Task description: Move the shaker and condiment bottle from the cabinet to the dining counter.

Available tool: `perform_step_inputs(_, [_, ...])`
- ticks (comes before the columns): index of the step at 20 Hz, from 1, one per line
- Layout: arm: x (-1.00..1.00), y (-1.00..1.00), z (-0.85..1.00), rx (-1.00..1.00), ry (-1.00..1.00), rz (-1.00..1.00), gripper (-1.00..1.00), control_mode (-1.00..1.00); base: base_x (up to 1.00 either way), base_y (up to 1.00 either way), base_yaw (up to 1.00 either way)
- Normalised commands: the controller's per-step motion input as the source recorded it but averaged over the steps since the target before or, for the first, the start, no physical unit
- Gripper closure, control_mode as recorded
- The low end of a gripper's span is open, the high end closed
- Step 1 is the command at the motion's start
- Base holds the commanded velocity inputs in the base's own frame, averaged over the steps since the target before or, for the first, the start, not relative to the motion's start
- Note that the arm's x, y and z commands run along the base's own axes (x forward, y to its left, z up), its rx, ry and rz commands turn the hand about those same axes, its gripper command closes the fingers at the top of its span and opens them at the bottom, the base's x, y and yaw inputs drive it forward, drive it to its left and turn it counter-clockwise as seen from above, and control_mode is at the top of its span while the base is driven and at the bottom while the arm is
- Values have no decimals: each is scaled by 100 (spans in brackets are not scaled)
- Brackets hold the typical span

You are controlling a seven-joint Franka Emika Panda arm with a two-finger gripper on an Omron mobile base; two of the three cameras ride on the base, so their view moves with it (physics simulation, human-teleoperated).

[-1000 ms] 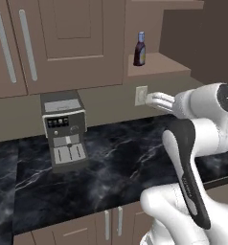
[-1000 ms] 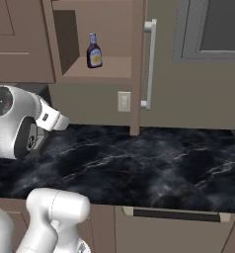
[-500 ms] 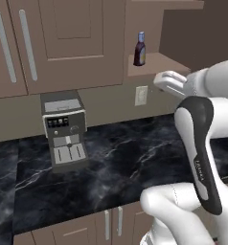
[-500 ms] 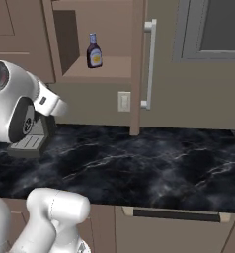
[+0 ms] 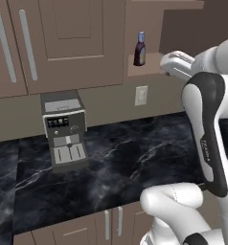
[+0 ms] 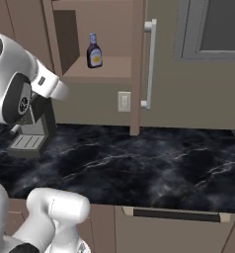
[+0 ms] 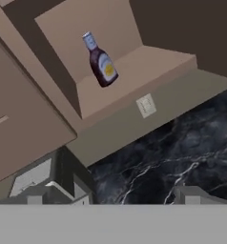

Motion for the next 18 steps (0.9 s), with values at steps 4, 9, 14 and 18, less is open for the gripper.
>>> perform_step_inputs(4, [0,-12,24,-13,0,0,-100,-100,0,0,0])
perform_step_inputs(9, [2,-15,10,-14,-1,0,-100,-100,0,0,0])
perform_step_inputs(14, [18,-5,10,-5,-11,4,-100,-100,0,0,0])
perform_step_inputs(18, [34,0,11,0,-4,7,-100,-100,0,0,0])
